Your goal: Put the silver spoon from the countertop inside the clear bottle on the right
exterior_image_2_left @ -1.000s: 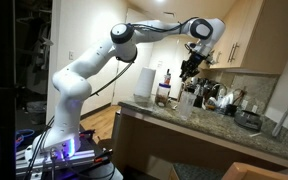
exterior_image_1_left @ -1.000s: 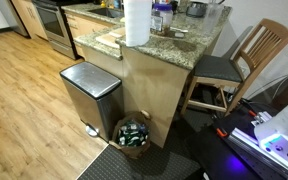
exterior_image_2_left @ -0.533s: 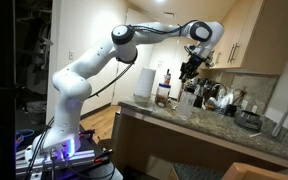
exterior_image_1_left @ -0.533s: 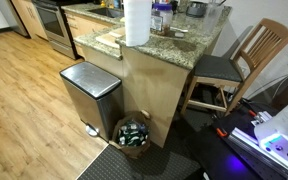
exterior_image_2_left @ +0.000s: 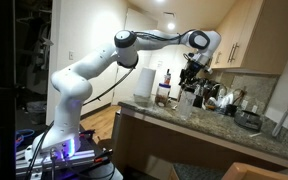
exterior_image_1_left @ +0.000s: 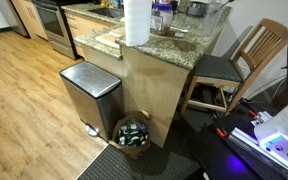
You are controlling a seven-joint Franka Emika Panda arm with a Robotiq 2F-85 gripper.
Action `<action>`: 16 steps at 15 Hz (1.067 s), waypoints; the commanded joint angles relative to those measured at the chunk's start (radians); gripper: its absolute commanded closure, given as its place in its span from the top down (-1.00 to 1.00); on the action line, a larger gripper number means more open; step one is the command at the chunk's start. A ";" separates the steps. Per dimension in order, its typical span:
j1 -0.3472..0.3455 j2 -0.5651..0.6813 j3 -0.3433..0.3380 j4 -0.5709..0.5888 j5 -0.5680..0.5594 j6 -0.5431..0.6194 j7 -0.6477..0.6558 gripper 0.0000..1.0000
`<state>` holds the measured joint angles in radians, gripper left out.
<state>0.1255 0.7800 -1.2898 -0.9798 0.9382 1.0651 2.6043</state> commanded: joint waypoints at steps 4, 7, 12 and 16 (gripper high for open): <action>0.051 0.048 -0.083 0.012 0.089 0.040 0.000 0.10; 0.080 0.054 -0.116 -0.001 0.122 0.088 0.000 0.43; 0.143 0.033 -0.160 -0.029 0.150 0.195 0.000 1.00; 0.129 0.039 -0.145 0.001 0.126 0.180 0.000 1.00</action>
<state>0.2549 0.8188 -1.4344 -0.9790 1.0642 1.2448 2.6048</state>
